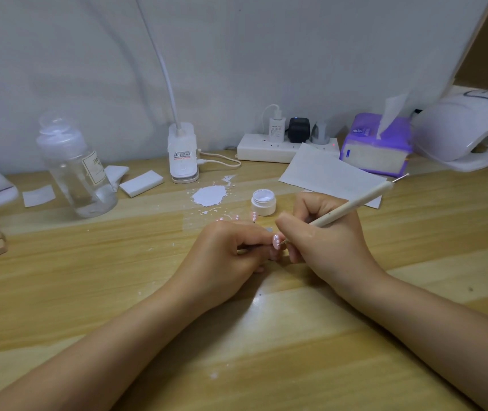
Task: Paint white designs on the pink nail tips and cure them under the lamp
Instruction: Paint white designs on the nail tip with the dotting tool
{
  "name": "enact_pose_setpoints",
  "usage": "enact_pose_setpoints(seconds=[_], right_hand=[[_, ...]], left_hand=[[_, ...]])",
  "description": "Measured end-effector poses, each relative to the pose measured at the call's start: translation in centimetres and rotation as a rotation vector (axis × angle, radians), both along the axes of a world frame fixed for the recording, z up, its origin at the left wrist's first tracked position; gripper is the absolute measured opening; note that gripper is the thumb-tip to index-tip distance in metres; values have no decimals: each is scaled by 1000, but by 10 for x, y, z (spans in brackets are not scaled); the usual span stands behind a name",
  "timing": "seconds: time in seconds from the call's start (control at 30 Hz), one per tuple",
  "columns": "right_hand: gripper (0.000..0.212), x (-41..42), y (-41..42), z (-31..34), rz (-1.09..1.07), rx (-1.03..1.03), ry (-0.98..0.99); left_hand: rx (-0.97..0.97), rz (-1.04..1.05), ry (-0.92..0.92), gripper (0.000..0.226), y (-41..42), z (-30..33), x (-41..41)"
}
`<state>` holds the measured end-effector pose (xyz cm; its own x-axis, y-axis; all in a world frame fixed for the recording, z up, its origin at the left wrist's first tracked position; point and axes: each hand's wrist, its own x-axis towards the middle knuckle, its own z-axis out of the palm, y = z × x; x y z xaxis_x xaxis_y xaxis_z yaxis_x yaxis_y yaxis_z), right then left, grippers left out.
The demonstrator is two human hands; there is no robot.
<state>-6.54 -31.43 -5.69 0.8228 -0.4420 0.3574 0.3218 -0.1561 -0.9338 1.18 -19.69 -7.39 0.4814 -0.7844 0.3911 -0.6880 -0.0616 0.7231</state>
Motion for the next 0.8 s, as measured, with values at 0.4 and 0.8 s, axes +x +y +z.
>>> enact_pose_setpoints(seconds=[0.4, 0.8], right_hand=[[42, 0, 0, 0, -1, -7, 1], [44, 0, 0, 0, -9, -22, -3]], left_hand=[[-12, -1, -2, 15, -1, 0, 0], [6, 13, -13, 15, -1, -2, 1]])
